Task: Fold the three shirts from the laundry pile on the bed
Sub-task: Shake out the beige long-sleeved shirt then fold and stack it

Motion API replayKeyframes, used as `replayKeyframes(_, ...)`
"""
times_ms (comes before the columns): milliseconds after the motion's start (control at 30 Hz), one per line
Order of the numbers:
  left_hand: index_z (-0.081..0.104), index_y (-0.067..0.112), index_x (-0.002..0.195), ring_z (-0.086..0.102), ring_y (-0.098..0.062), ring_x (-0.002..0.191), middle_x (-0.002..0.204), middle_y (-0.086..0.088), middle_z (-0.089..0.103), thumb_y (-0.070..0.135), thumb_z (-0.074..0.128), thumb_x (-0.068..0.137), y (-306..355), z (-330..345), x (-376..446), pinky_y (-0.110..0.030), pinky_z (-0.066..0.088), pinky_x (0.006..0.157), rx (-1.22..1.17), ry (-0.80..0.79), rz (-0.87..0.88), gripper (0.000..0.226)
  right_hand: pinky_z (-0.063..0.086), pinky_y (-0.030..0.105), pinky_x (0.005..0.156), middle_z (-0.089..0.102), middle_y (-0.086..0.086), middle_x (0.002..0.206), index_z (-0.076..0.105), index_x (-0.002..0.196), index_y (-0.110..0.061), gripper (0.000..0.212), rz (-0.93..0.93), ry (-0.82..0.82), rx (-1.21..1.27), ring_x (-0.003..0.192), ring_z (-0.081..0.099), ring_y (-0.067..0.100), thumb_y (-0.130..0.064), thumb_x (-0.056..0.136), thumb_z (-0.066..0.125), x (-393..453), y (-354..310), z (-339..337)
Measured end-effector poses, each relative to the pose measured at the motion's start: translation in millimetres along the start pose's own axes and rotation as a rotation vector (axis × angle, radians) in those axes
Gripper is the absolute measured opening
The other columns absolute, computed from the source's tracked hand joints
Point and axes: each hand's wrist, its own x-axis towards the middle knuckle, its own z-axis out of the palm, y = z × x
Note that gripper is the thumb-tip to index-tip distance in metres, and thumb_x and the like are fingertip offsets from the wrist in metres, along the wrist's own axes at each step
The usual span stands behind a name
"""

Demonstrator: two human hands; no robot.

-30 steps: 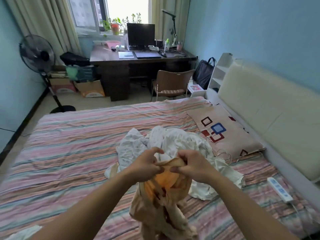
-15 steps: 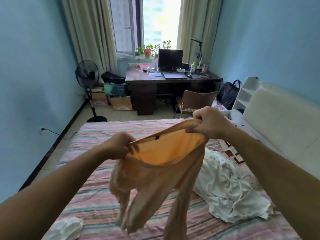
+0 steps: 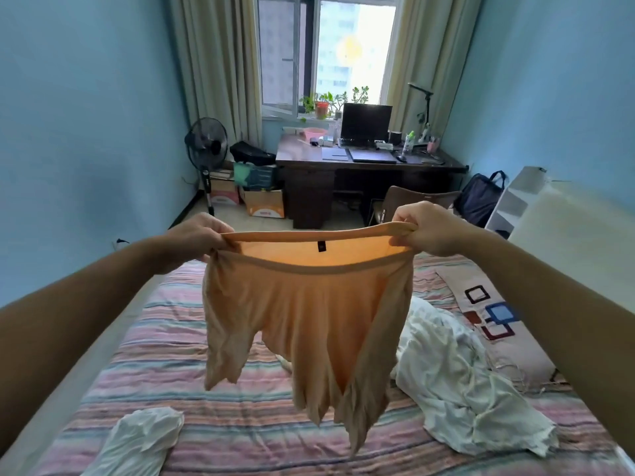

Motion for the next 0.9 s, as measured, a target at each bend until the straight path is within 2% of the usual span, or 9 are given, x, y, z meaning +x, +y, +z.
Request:
replayKeyframes(133,0.064,0.007,0.071,0.045,-0.022,0.064,0.064,-0.008,0.047,0.019,0.053,0.071,-10.1,4.4,-9.2,-0.029,0.038,0.059,-0.110,0.077,-0.033,0.016,0.050,0.025,0.070,0.067,0.002,0.075,0.072,0.076,-0.012,0.017,0.043,-0.093,0.343,0.070,0.060,0.011,-0.014,0.092,0.066,-6.8,-3.8,5.1)
replayKeyframes(300,0.055,0.005,0.074,0.047,-0.026,0.069,0.071,-0.013,0.048,0.024,0.043,0.081,-15.2,6.3,-9.8,-0.032,0.039,0.063,-0.090,0.206,0.043,0.023,0.045,0.026,0.054,0.053,0.005,0.063,0.063,0.077,-0.006,0.020,0.139,-0.162,0.614,0.056,0.051,0.014,-0.012,0.096,0.060,-12.2,-9.8,17.9)
replayKeyframes(400,0.057,0.007,0.060,0.049,-0.023,0.061,0.062,-0.013,0.049,0.049,0.050,0.071,-17.8,-1.0,-15.6,-0.032,0.039,0.060,-0.008,0.140,0.104,0.044,0.038,0.020,0.043,0.051,0.002,0.057,0.060,0.070,-0.006,0.029,0.219,-0.098,0.744,0.048,0.046,0.012,-0.016,0.097,0.059,-15.3,-17.0,24.4)
replayKeyframes(500,0.072,0.008,0.074,0.064,-0.019,0.065,0.072,-0.012,0.067,0.083,0.062,0.049,-23.1,-9.9,-22.6,-0.030,0.049,0.065,0.163,0.062,0.126,0.080,0.047,0.016,0.044,0.064,-0.004,0.053,0.065,0.075,-0.006,0.024,0.246,-0.056,0.931,0.049,0.057,0.009,-0.017,0.096,0.061,-18.6,-27.1,27.1)
replayKeyframes(567,0.073,0.015,0.078,0.066,-0.015,0.068,0.071,-0.003,0.070,0.077,0.072,0.042,-26.1,-14.2,-26.5,-0.032,0.056,0.069,0.337,0.033,0.134,0.071,0.050,0.018,0.046,0.065,-0.005,0.054,0.067,0.077,-0.006,0.020,0.195,-0.074,0.982,0.051,0.059,0.009,-0.023,0.086,0.072,-22.2,-29.4,25.0)
replayKeyframes(633,0.074,0.011,0.075,0.067,-0.017,0.067,0.070,-0.005,0.070,0.044,0.084,0.061,-31.6,-18.1,-25.1,-0.040,0.058,0.073,0.511,0.046,0.162,0.038,0.050,0.018,0.049,0.066,-0.004,0.059,0.069,0.076,-0.005,0.023,0.097,-0.148,0.835,0.054,0.061,0.007,-0.021,0.072,0.085,-25.2,-27.7,21.3)
replayKeyframes(700,0.074,0.010,0.067,0.064,-0.014,0.060,0.063,-0.003,0.068,0.020,0.081,0.073,-39.4,-21.7,-25.0,-0.038,0.058,0.069,0.573,0.063,0.179,0.013,0.049,0.021,0.056,0.065,-0.002,0.064,0.070,0.072,-0.006,0.025,0.029,-0.209,0.447,0.059,0.059,0.006,-0.019,0.065,0.091,-27.2,-25.6,21.7)
replayKeyframes(767,0.074,0.014,0.061,0.062,-0.010,0.052,0.056,0.000,0.066,0.013,0.077,0.077,-48.6,-25.2,-28.1,-0.028,0.053,0.058,0.517,0.042,0.181,0.017,0.044,0.025,0.056,0.057,-0.003,0.059,0.064,0.057,-0.014,0.029,-0.009,-0.171,0.081,0.055,0.050,0.007,-0.025,0.065,0.090,-27.5,-21.4,28.4)
replayKeyframes(900,0.072,0.024,0.055,0.062,-0.005,0.051,0.054,0.008,0.066,0.007,0.071,0.083,-69.4,-25.0,-37.4,-0.012,0.045,0.049,0.397,0.038,0.166,0.032,0.036,0.015,0.047,0.049,-0.010,0.044,0.060,0.049,-0.023,0.035,-0.030,-0.122,-0.003,0.046,0.048,0.003,-0.031,0.075,0.082,-41.4,-8.9,42.7)
